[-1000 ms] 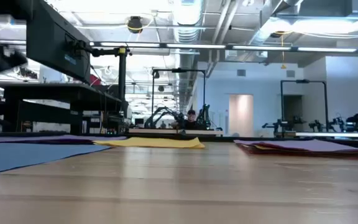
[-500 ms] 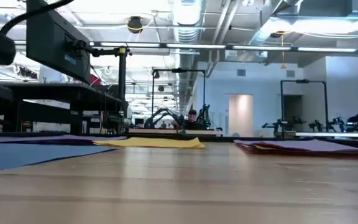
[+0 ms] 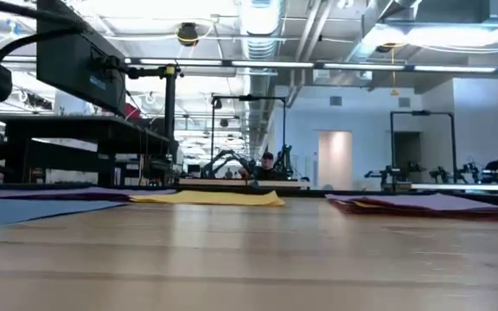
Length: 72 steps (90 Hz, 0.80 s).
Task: Organize paper
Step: Move the blue paper to the middle left of the table
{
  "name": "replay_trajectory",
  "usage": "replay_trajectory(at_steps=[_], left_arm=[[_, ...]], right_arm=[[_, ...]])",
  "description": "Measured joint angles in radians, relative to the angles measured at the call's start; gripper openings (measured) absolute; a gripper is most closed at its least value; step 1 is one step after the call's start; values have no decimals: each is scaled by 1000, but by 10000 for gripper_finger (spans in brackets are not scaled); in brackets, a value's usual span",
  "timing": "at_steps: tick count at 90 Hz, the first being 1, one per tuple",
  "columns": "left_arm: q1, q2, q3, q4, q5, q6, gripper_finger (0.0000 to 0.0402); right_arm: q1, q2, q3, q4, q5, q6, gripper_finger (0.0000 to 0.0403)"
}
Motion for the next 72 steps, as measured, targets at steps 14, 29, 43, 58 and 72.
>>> replay_trajectory(at_steps=[14,29,43,58,72], left_arm=[[-8,-8,-1,-27,-3,-45,0],[-8,-45,0,-51,-12,-87,0],[-8,-84,-2,-62,-33,-67,0],[-8,-126,-3,-56,-34,-52,0],[-12,-131,-2,-54,-26,-43,0]], right_arm=[[0,0,0,-2,0,4,182],[0,0,0,-4,0,4,182],[-3,0,0,-4,1,0,182],[-3,0,0,-6,1,-4,182],[-3,0,0,-7,0,-3,182]])
